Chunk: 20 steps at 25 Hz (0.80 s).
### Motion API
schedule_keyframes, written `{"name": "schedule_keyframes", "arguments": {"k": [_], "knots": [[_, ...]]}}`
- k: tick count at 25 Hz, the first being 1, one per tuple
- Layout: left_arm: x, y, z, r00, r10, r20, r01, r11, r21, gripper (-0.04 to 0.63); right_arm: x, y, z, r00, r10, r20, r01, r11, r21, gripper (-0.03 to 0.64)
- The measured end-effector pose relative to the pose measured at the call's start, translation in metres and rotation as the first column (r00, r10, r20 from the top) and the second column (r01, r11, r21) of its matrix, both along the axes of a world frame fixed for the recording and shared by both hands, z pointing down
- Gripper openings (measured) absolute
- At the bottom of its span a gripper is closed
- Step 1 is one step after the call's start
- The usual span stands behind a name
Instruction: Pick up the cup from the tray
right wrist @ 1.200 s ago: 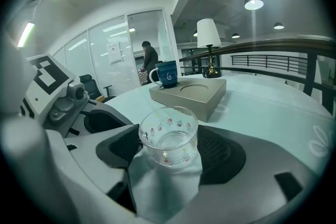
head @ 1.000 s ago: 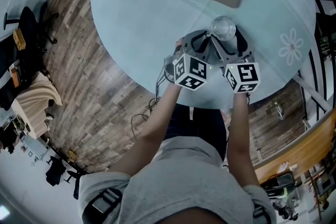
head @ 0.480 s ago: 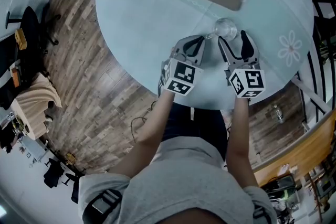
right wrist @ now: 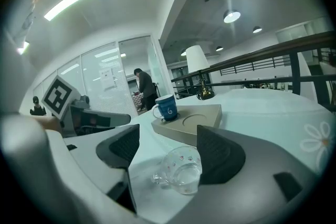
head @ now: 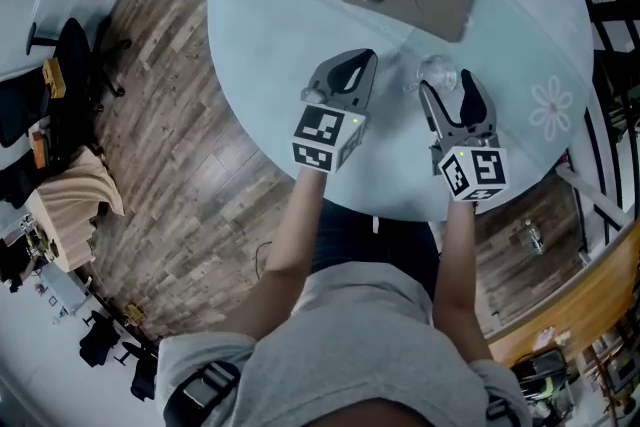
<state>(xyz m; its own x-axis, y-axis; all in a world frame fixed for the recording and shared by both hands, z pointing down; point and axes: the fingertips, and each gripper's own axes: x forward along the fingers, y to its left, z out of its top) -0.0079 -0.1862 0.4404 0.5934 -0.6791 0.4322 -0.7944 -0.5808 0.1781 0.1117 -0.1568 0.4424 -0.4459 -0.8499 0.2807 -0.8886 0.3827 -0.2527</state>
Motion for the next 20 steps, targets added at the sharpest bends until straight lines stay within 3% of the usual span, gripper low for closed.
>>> {"name": "schedule_keyframes", "arguments": {"k": [5, 9, 14, 15, 16, 17, 20], "knots": [[-0.024, -0.039, -0.015, 1.0, -0.005, -0.03, 0.004, 1.0, -0.012, 0.008, -0.012, -0.002, -0.016, 0.999, -0.018, 0.031, 0.017, 1.0, 0.025, 0.314], [-0.037, -0.065, -0.011, 1.0, 0.026, -0.007, -0.026, 0.999, -0.042, 0.1, -0.02, -0.005, -0.027, 0.998, -0.041, 0.05, 0.039, 0.998, 0.046, 0.314], [-0.036, -0.094, -0.008, 0.994, 0.106, 0.008, -0.105, 0.993, -0.047, 0.136, -0.029, -0.011, -0.034, 0.995, -0.08, 0.059, 0.077, 0.995, 0.06, 0.304], [-0.034, -0.098, -0.006, 0.991, 0.132, 0.015, -0.131, 0.99, -0.052, 0.146, -0.029, -0.012, -0.036, 0.995, -0.075, 0.058, 0.071, 0.995, 0.067, 0.246], [-0.032, -0.101, -0.004, 0.987, 0.16, 0.022, -0.159, 0.986, -0.058, 0.158, -0.029, -0.014, -0.039, 0.996, -0.066, 0.056, 0.062, 0.995, 0.076, 0.116], [-0.03, -0.104, -0.003, 0.982, 0.189, 0.027, -0.187, 0.98, -0.062, 0.169, -0.028, -0.016, -0.041, 0.997, -0.061, 0.055, 0.057, 0.995, 0.084, 0.047], [-0.021, -0.109, 0.002, 0.964, 0.266, 0.017, -0.264, 0.962, -0.069, 0.182, -0.03, -0.022, -0.04, 0.996, -0.076, 0.045, 0.072, 0.994, 0.083, 0.036]]}}
